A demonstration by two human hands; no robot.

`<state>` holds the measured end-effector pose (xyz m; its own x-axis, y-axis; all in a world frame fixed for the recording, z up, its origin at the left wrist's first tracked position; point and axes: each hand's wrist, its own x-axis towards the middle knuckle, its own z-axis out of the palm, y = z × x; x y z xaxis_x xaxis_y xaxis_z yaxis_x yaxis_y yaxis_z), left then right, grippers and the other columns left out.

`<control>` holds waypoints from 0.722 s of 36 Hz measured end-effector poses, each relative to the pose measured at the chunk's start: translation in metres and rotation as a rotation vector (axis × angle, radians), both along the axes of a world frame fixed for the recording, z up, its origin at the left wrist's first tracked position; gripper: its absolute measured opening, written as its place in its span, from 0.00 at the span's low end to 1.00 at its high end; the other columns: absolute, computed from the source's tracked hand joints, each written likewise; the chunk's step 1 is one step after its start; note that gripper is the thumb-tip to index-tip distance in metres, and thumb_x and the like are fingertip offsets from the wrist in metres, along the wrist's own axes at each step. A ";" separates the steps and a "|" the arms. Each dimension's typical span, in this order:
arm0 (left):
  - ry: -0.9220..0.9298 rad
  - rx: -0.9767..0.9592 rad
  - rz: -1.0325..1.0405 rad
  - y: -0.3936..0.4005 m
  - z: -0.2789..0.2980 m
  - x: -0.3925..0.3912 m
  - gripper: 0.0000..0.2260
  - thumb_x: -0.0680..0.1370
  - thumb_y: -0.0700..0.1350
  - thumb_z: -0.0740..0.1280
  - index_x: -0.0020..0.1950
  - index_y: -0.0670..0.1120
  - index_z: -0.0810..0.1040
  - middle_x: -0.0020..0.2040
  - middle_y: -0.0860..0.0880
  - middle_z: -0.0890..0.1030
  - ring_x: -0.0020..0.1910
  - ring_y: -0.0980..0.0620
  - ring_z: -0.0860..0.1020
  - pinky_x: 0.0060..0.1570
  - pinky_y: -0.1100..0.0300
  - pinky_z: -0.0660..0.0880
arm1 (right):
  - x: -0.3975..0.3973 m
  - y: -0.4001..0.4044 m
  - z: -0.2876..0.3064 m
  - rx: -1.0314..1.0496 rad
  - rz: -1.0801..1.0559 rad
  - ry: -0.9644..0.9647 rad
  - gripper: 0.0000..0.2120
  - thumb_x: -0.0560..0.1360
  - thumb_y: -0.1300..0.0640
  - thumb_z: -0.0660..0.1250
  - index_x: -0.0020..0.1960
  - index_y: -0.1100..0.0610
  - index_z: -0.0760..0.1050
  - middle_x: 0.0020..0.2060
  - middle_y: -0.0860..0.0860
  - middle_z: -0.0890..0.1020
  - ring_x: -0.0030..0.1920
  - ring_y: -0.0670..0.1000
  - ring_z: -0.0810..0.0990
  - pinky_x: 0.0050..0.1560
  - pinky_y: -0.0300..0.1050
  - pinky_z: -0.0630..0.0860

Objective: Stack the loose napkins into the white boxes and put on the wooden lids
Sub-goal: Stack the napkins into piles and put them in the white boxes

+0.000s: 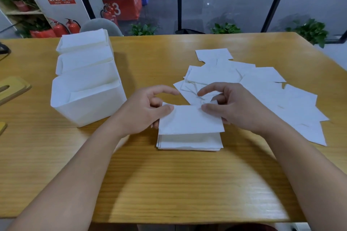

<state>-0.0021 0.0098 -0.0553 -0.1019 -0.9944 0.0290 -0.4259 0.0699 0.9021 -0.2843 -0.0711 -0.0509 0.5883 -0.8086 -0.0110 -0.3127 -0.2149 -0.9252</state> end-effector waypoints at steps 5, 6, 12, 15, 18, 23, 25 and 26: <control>-0.085 0.043 -0.053 0.000 -0.003 0.000 0.14 0.84 0.45 0.73 0.67 0.61 0.82 0.31 0.47 0.70 0.30 0.47 0.69 0.35 0.56 0.68 | -0.005 0.001 0.002 -0.080 0.087 0.179 0.08 0.79 0.57 0.76 0.57 0.48 0.83 0.27 0.50 0.75 0.28 0.52 0.71 0.33 0.45 0.69; -0.111 0.038 -0.058 -0.001 -0.004 0.001 0.14 0.84 0.45 0.73 0.67 0.61 0.81 0.31 0.48 0.69 0.30 0.48 0.67 0.35 0.57 0.67 | -0.004 0.000 0.001 -0.099 0.075 0.188 0.08 0.79 0.56 0.77 0.56 0.47 0.83 0.28 0.49 0.75 0.28 0.50 0.71 0.33 0.43 0.69; -0.218 0.052 -0.101 -0.001 -0.010 0.003 0.14 0.83 0.49 0.74 0.67 0.63 0.80 0.31 0.51 0.73 0.32 0.53 0.70 0.39 0.60 0.69 | -0.001 -0.002 -0.007 -0.216 0.071 0.270 0.08 0.76 0.53 0.80 0.52 0.45 0.84 0.30 0.43 0.75 0.32 0.43 0.71 0.36 0.34 0.68; -0.244 0.050 -0.110 -0.002 -0.010 0.004 0.15 0.82 0.49 0.75 0.66 0.63 0.80 0.31 0.52 0.75 0.31 0.55 0.70 0.38 0.67 0.69 | -0.002 -0.003 -0.009 -0.248 0.066 0.284 0.09 0.74 0.52 0.81 0.50 0.44 0.84 0.31 0.43 0.76 0.33 0.43 0.73 0.37 0.35 0.69; -0.270 0.021 -0.077 -0.002 -0.011 0.006 0.13 0.81 0.52 0.76 0.64 0.62 0.82 0.31 0.53 0.75 0.30 0.58 0.70 0.38 0.65 0.70 | 0.001 -0.005 -0.013 -0.375 -0.037 0.251 0.07 0.74 0.48 0.81 0.48 0.45 0.85 0.35 0.43 0.79 0.35 0.43 0.74 0.38 0.34 0.69; -0.335 -0.085 0.058 -0.006 -0.014 0.005 0.06 0.82 0.56 0.74 0.58 0.60 0.84 0.32 0.52 0.78 0.30 0.59 0.72 0.39 0.58 0.72 | 0.015 -0.007 -0.027 -0.546 -0.122 0.322 0.03 0.77 0.47 0.78 0.50 0.44 0.86 0.44 0.42 0.80 0.43 0.43 0.77 0.42 0.41 0.73; -0.347 -0.104 0.085 -0.006 -0.015 0.003 0.05 0.83 0.55 0.73 0.58 0.60 0.84 0.33 0.52 0.79 0.30 0.59 0.73 0.38 0.60 0.71 | 0.021 -0.007 -0.030 -0.553 -0.120 0.361 0.03 0.77 0.48 0.77 0.49 0.45 0.86 0.45 0.42 0.80 0.44 0.42 0.78 0.43 0.41 0.74; -0.350 -0.105 0.090 -0.006 -0.016 0.002 0.05 0.83 0.55 0.73 0.58 0.60 0.85 0.34 0.53 0.79 0.30 0.59 0.73 0.38 0.60 0.71 | 0.023 -0.007 -0.031 -0.565 -0.115 0.380 0.02 0.77 0.49 0.77 0.49 0.46 0.86 0.45 0.42 0.80 0.44 0.42 0.78 0.44 0.41 0.74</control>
<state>-0.0005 0.0039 -0.0715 -0.0359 -0.9932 0.1106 -0.7158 0.1027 0.6907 -0.2613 -0.0786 -0.0820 0.5372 -0.8080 0.2422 -0.6425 -0.5780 -0.5031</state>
